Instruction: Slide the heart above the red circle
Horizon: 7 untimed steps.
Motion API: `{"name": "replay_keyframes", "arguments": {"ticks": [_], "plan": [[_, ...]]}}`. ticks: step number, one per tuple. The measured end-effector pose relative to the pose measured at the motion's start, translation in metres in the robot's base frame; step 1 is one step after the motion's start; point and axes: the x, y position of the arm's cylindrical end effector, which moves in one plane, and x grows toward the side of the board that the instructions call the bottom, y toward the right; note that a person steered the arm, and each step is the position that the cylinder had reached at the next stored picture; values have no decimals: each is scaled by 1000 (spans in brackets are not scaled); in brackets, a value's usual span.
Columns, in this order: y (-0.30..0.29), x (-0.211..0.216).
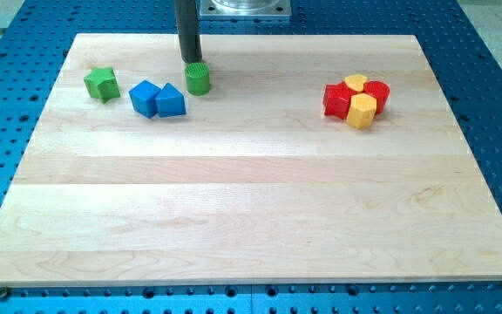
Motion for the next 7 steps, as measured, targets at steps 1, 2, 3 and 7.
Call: {"name": "replay_keyframes", "arguments": {"ticks": [1, 2, 3, 7], "plan": [[0, 1], [1, 1], [0, 1], [59, 33]]}}
